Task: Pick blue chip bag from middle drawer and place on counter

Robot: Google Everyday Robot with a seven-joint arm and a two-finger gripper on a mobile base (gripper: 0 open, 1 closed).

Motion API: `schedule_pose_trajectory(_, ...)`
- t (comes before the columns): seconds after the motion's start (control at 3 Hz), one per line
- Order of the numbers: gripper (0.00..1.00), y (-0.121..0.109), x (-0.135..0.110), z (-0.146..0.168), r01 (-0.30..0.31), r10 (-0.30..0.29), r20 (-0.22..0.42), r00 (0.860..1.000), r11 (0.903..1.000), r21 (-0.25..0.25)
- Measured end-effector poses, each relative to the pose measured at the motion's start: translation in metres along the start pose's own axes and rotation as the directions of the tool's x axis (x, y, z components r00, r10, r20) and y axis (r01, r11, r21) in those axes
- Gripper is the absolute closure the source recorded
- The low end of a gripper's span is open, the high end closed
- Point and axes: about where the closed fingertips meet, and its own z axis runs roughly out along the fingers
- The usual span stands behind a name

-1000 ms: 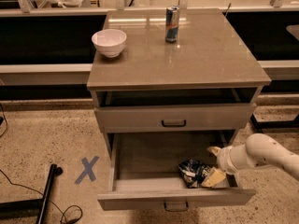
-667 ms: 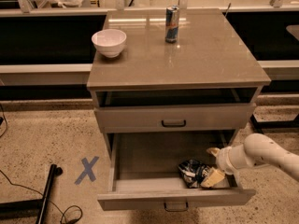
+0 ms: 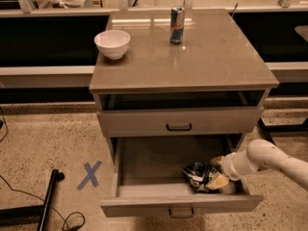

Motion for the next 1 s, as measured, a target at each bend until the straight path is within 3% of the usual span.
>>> schedule_pose_trajectory(0.67,0.8,-0.0034,0.0115,0.0126,0.019,-0.019,-0.011,1.0,0.9998,0.002)
schedule_pose_trajectory(1.0,1.0,-0.0023,0.002,0.0094,0.02,-0.017,0.118,0.993,0.9994,-0.027)
